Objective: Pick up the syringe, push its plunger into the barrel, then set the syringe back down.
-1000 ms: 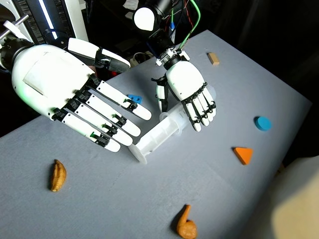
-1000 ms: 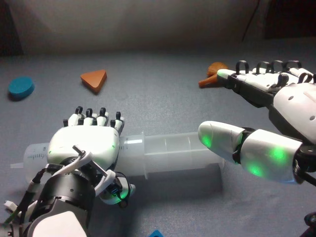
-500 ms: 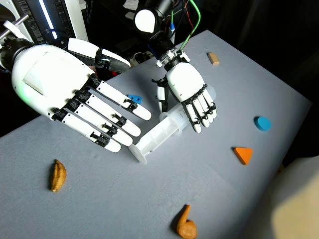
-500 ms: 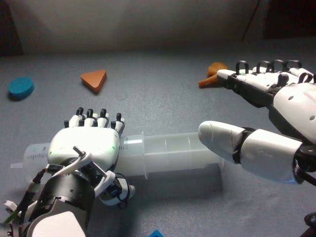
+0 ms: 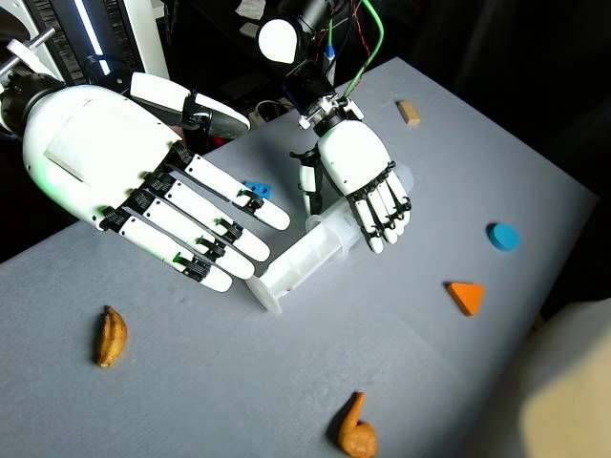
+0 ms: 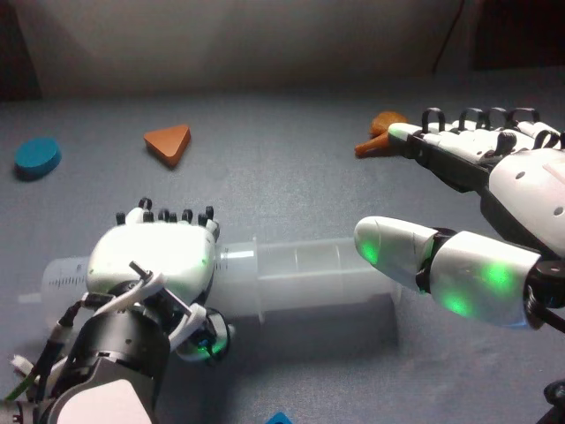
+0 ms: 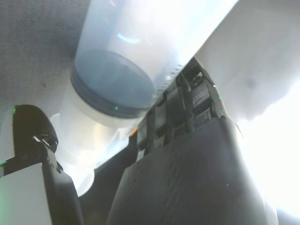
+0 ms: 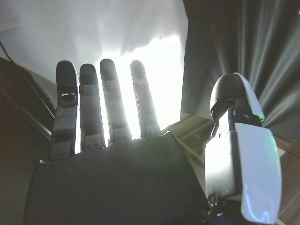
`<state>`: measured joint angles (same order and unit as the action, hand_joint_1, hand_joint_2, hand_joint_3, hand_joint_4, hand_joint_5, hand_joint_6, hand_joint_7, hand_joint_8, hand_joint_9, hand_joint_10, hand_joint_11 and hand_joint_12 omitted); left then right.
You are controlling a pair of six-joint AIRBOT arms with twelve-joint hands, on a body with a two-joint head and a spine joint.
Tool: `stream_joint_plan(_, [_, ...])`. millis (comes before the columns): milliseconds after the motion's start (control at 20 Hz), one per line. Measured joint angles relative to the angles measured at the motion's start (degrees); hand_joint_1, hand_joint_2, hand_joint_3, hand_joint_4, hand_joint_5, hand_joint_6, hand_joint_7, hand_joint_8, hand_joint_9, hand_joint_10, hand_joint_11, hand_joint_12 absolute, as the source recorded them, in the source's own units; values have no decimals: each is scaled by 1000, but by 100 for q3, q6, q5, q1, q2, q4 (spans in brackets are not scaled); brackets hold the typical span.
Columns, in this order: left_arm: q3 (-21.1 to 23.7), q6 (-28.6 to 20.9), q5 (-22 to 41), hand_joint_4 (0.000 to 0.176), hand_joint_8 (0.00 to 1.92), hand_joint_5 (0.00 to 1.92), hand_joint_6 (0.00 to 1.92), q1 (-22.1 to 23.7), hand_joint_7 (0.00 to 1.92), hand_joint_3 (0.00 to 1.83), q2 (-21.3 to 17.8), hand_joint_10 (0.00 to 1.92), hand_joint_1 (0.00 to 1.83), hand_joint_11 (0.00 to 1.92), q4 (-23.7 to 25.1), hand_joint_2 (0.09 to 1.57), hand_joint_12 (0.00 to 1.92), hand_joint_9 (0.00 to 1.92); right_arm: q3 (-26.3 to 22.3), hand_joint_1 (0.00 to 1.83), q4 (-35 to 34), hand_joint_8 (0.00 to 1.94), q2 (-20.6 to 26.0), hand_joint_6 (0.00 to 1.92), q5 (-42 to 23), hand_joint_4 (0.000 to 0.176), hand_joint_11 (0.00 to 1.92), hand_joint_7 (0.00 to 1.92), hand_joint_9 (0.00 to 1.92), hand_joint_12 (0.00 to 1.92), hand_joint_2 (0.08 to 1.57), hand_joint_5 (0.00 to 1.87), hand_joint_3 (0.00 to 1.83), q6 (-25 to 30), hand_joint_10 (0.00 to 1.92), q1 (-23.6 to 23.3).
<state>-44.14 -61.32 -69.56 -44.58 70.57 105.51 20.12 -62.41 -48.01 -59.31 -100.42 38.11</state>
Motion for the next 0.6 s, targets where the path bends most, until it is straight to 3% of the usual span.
stream_joint_plan(150, [-2, -2, -15, 0, 16, 859, 16, -13, 936, 1, -2, 30, 1148, 541, 155, 1106, 774, 886, 0, 0, 2, 4, 0, 5, 2, 94, 0, 185, 173, 777, 1103, 191, 0, 7, 5, 0])
stream_joint_plan(200, [-2, -13, -13, 0, 807, 896, 842, -20, 991, 0, -2, 14, 1202, 629, 166, 1152, 757, 974, 0, 0, 0, 4, 0, 6, 0, 94, 0, 187, 173, 780, 1103, 195, 0, 7, 5, 0])
stream_joint_plan(250, [-2, -37, -11, 0, 975, 876, 1002, -48, 965, 0, -2, 1008, 1334, 730, 225, 1140, 851, 888, 0, 0, 2, 3, 0, 4, 2, 94, 0, 188, 173, 765, 1103, 195, 0, 11, 3, 0])
stream_joint_plan(300, [0, -61, -20, 0, 1055, 915, 967, -66, 927, 0, -2, 1276, 1366, 766, 258, 1132, 1080, 865, 0, 0, 0, 2, 0, 4, 0, 94, 0, 188, 173, 758, 1103, 197, 0, 11, 3, 0])
stream_joint_plan(400, [39, -131, -42, 0, 1032, 959, 890, -79, 957, 0, -15, 1286, 1373, 793, 264, 1120, 1203, 872, 0, 0, 2, 2, 0, 3, 0, 94, 0, 187, 172, 756, 1104, 195, 1, 13, 2, 0])
stream_joint_plan(600, [70, -332, 42, 0, 1065, 957, 893, -168, 950, 0, -87, 1282, 1374, 819, 503, 1120, 1254, 877, 0, 0, 0, 1, 0, 0, 0, 94, 0, 186, 172, 775, 1105, 192, 1, 42, 1, 0])
